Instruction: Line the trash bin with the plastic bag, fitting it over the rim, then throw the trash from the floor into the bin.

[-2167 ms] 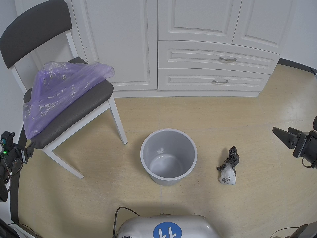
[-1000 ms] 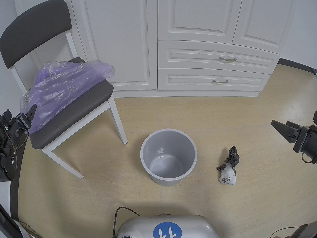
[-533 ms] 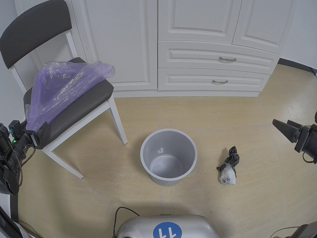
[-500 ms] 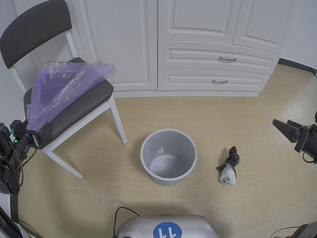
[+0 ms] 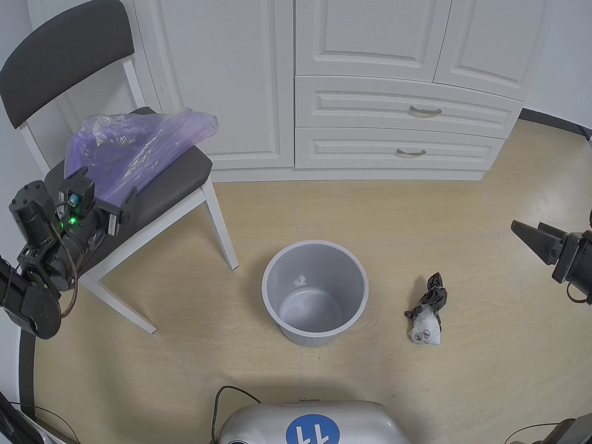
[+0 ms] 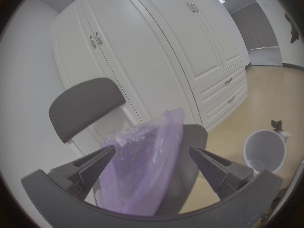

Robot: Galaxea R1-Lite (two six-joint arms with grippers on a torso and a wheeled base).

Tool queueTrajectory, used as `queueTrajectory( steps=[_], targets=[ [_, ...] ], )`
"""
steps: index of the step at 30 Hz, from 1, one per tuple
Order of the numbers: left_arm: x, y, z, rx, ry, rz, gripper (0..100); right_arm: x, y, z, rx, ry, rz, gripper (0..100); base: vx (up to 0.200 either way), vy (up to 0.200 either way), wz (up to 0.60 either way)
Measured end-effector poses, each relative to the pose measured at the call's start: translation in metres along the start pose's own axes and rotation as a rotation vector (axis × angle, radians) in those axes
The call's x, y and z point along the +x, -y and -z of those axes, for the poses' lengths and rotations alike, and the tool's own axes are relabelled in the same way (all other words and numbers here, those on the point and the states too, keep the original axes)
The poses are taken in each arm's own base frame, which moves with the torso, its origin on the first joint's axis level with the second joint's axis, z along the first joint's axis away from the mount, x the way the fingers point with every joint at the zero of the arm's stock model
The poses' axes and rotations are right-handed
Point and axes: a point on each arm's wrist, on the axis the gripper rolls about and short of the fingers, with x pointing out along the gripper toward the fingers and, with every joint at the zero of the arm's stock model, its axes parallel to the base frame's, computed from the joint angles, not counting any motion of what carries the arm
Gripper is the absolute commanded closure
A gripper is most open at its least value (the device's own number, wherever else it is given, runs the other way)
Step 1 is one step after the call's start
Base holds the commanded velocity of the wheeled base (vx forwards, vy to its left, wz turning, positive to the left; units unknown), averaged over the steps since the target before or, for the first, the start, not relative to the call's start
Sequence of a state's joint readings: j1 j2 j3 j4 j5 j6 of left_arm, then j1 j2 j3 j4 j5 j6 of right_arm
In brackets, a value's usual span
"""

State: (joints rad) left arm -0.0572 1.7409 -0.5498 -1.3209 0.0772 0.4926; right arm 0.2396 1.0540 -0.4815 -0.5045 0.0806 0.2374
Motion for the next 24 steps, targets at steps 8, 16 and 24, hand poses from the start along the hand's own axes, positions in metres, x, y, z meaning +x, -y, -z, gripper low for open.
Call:
queueTrajectory(
  steps=[8, 16, 24],
  targets=[
    [0.015, 0.015, -0.021, 0.134, 0.008, 0.021, 0, -0.002, 0.0, -0.001, -0.001, 0.007, -0.001, 0, 0.0, 0.0, 0.0],
    [0.031, 0.027, -0.022, 0.25, -0.131, 0.008, 0, -0.002, -0.001, -0.001, -0.002, 0.006, -0.004, 0, 0.0, 0.0, 0.0],
    [0.054, 0.032, -0.019, 0.327, -0.214, -0.044, 0, -0.002, -0.001, 0.0, -0.002, 0.002, -0.005, 0, 0.0, 0.0, 0.0]
  ],
)
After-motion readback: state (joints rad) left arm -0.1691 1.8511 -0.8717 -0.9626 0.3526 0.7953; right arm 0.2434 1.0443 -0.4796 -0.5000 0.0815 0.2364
